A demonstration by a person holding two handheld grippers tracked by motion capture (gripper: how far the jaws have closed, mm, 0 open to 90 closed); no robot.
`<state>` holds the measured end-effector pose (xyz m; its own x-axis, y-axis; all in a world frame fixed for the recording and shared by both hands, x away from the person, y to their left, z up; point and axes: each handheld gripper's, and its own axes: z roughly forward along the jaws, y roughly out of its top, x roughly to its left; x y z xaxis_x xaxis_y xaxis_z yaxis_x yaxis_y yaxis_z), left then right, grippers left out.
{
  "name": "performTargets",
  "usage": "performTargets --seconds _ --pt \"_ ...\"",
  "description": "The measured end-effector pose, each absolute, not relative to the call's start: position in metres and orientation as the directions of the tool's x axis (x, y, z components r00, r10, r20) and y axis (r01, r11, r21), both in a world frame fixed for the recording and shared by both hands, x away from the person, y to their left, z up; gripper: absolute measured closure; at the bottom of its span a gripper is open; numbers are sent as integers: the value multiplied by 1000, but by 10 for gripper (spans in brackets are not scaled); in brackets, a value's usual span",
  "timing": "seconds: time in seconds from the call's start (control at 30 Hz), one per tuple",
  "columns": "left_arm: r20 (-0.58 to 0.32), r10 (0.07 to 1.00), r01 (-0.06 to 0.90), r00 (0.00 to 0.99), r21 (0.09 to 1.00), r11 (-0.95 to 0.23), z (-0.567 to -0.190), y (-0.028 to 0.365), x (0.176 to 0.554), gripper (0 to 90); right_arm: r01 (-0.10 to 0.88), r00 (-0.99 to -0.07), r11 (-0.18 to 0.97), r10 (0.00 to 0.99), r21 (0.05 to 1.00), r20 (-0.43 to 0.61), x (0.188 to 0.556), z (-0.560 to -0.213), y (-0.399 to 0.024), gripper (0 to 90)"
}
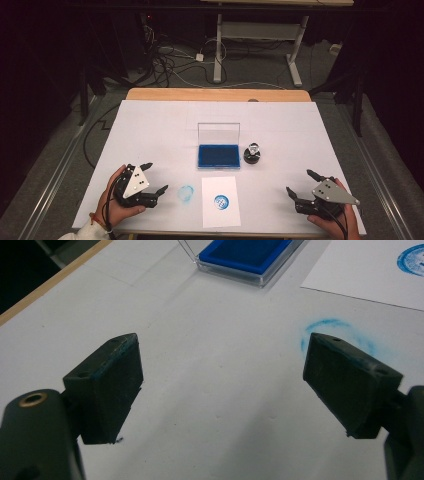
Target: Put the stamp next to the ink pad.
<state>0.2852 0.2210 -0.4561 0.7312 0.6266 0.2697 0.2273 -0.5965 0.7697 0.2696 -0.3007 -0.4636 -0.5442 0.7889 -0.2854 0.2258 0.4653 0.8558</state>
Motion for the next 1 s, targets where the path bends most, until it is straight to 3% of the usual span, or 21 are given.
performTargets --seconds 0.53,1.0 --pt "264 620 227 738 769 -597 -457 223 284 158 174 -589 464 756 869 -286 266 -456 -291 169" --pt "270 612 225 744 761 -609 -458 221 284 158 168 -564 476 764 863 -312 266 -457 -291 166"
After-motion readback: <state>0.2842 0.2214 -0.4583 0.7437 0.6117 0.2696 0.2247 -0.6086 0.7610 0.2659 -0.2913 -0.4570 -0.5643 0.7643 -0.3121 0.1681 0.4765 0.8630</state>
